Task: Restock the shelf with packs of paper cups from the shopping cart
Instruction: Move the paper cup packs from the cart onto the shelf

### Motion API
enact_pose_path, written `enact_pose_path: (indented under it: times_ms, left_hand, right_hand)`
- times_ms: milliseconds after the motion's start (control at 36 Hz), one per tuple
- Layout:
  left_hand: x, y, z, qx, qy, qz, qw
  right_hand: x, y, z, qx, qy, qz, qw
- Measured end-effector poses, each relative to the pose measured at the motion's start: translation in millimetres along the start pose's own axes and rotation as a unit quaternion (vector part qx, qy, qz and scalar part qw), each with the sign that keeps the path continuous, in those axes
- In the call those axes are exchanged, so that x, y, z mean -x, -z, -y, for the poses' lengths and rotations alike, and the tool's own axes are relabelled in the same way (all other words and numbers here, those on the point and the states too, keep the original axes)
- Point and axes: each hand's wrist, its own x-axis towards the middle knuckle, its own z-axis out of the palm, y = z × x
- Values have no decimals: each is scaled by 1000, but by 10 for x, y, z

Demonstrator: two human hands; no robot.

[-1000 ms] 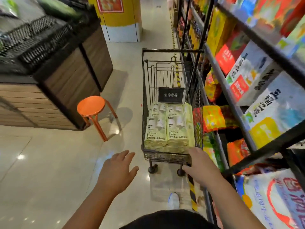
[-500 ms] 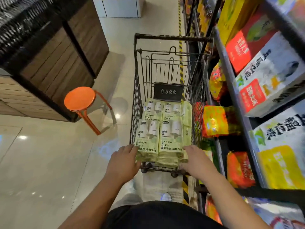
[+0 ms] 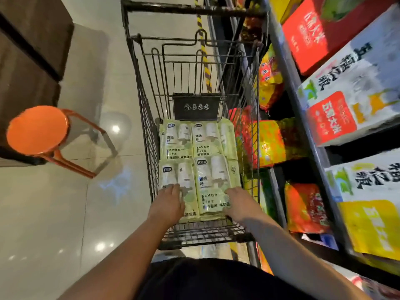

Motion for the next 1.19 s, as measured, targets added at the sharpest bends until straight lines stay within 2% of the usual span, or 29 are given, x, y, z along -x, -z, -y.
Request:
enact_pose_path:
  times_ms: [194,333,444,528,639,750,861,944,1028,1111,1194]
  left_hand:
    - [-470,-146,191,34,55,82,995]
    - [-755,-281,253,117,162,127,972]
    - [-924,-329,254,200,229,113,946]
    - [-1032,-381,287,279,261,75,921]
    - [-1052,-480,352,302,261,64,915]
    - [-1093,-515,374,346,286,61,892]
    - [-1128,-421,314,322,310,75,891]
    - [-1148,-384,263,322,329,52,886]
    - [-1111,-355,184,328,349,27,878]
    - [-1024,-373,56,311,328,-19,892]
    - [-897,-413,-132,308,336,-11,890]
  right_hand:
    - [-610,-221,38,-46,-68,13,997]
    - [-778,-351,12,-171,-129,-16,977]
    - [-854,-460,-10,-308,-193,-1,932]
    - [-900,-541,-42,-350,-209,25,913]
    - [-981,-574,-70,-392,-234,8,889]
    - [-1024,-540,-101,-394,-223,16,892]
    - [-1033,-489,-125,-389,-219,20,895]
    - [-977,-460,-125,-363,-221,7,905]
    - [-944,-487,-219,-380,-232,-20,895]
    - [-906,-493,-297,-400,-221,-35,889]
    - [-832,-453,-278,-421,-216,-38,880]
